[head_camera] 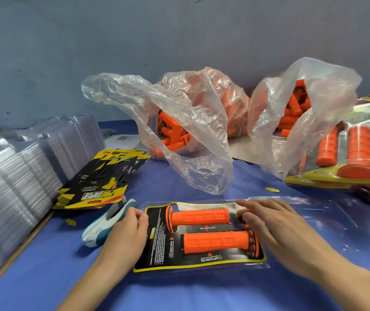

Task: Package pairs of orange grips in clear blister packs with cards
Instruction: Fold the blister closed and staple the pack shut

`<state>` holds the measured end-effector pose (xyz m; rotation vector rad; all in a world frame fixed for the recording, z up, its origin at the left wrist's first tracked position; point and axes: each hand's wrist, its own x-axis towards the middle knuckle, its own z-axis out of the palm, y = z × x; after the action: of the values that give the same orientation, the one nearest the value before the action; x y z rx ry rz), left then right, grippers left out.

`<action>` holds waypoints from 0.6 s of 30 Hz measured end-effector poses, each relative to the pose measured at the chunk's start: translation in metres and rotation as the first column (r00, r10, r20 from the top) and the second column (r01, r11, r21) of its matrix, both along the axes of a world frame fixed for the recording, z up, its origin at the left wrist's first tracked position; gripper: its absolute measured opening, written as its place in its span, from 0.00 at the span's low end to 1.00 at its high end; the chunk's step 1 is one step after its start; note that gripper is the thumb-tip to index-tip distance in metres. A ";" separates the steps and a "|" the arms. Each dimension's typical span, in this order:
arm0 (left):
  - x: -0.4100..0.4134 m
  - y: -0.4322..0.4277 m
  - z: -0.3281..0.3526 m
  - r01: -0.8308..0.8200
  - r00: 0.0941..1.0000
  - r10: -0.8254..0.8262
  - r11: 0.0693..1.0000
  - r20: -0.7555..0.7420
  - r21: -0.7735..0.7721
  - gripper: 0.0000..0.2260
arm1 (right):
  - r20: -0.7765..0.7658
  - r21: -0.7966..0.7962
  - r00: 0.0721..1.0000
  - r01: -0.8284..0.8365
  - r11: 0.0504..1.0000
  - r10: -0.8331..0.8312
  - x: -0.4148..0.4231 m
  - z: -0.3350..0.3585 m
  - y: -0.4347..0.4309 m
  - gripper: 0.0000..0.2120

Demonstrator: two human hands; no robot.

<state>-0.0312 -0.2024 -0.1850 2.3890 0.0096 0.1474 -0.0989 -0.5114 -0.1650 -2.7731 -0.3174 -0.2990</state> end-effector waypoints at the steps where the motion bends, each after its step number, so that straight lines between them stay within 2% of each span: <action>1: 0.000 -0.001 0.001 0.001 1.000 -0.001 1.000 0.010 0.017 0.09 | 0.011 -0.022 1.000 0.004 1.000 -0.003 0.001 -0.002 -0.001 0.37; 6: -0.002 -0.003 0.004 -0.007 0.999 0.003 0.997 0.050 0.078 0.08 | 0.051 -0.020 0.998 0.029 0.999 -0.028 0.000 -0.004 0.000 0.37; 10: -0.002 -0.003 0.002 -0.008 0.998 0.003 0.998 0.071 0.063 0.08 | 0.118 0.008 0.992 0.041 0.999 -0.042 -0.005 -0.002 0.003 0.35; 12: -0.003 -0.004 0.003 -0.011 0.997 0.008 0.999 0.075 0.047 0.09 | 0.184 0.018 0.982 0.049 0.999 -0.052 -0.009 0.001 0.005 0.31; 15: -0.003 -0.003 0.002 -0.016 0.998 0.016 1.000 0.064 0.002 0.11 | 0.378 0.065 0.921 0.073 0.995 -0.093 -0.018 0.004 0.008 0.21; 18: -0.002 -0.002 0.001 -0.011 0.999 0.013 0.999 0.050 -0.033 0.13 | 0.456 0.270 0.875 0.041 0.962 -0.165 -0.041 0.015 0.013 0.14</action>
<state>-0.0335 -0.2041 -0.1844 2.3518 0.0027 0.2118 -0.1402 -0.4983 -0.1499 -2.4334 -0.2229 -0.9853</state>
